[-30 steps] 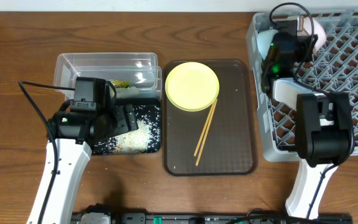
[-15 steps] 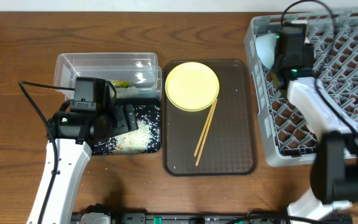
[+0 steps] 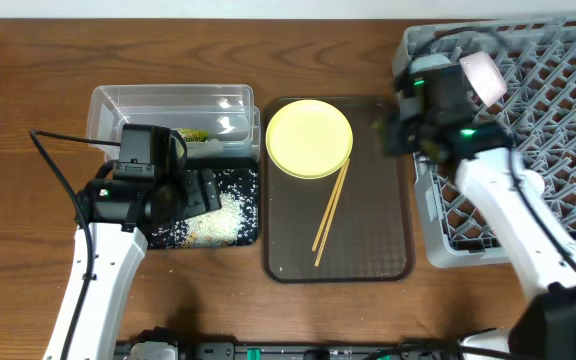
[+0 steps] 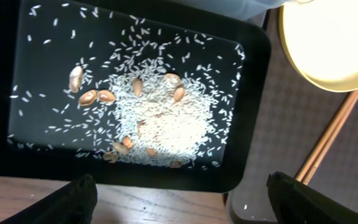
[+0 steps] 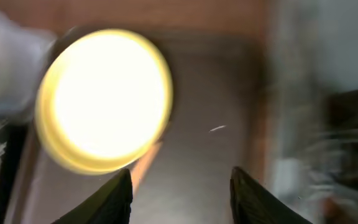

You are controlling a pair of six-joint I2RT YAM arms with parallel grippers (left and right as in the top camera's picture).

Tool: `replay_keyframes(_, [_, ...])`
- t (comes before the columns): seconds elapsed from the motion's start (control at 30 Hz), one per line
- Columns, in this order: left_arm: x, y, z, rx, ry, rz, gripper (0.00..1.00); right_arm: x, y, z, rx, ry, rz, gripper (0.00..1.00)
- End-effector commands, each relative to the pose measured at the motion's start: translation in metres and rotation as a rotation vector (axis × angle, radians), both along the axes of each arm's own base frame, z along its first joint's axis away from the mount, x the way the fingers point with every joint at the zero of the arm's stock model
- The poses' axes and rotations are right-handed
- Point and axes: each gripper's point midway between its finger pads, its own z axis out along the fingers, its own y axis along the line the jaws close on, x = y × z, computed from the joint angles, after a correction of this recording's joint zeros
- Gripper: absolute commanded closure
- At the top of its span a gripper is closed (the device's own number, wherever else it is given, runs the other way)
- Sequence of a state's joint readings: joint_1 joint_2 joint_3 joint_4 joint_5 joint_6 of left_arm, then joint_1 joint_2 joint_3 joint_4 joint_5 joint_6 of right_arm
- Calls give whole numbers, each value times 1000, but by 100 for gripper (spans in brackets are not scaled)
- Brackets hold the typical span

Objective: Sort waste into correct bins and load items into the dishwasher rack
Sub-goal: 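Move the right gripper to the yellow plate and grasp its rim, then lift the yellow plate and stand it upright in the rack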

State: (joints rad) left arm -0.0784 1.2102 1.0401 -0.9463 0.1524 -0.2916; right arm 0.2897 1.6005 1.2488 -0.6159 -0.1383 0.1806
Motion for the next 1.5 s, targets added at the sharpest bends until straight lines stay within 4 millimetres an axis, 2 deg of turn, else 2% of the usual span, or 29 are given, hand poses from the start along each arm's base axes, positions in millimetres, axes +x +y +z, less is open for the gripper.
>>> replay_keyframes(0.0, [0, 8, 0, 29, 2, 27, 10, -6, 19, -30, -14, 77, -57, 54])
replay_keyframes(0.2, [0, 7, 0, 29, 2, 26, 11, 23, 28, -73, -84, 39, -202, 56])
replay_keyframes(0.47, [0, 7, 0, 29, 2, 26, 10, 50, 46, -133, -67, 24, -215, 63])
replay_keyframes(0.6, [0, 7, 0, 29, 1, 26, 10, 51, 40, -156, -100, 37, -283, 74])
replay_keyframes(0.73, [0, 7, 0, 29, 1, 26, 10, 55, 37, -155, -101, 20, -304, 94])
replay_keyframes(0.8, [0, 7, 1, 29, 0, 26, 11, 63, 35, -145, -108, -23, -310, 99])
replay_keyframes(0.9, [0, 7, 0, 29, 1, 26, 10, 76, 30, -119, -153, -111, -297, 99])
replay_keyframes(1.0, [0, 7, 0, 29, 1, 26, 11, 84, 25, -79, -192, -191, -243, 99])
replay_keyframes(1.13, [0, 7, 0, 29, 1, 26, 10, 77, 4, -16, -191, -250, -247, 99])
replay_keyframes(1.2, [0, 7, 0, 29, 1, 26, 11, 68, -12, 15, -214, -278, -229, 99])
replay_keyframes(1.3, [0, 7, 0, 29, 1, 26, 11, 50, -52, 59, -316, -322, -208, 99])
replay_keyframes(1.47, [0, 7, 1, 29, 1, 26, 11, 32, -126, 111, -591, -399, -189, 99])
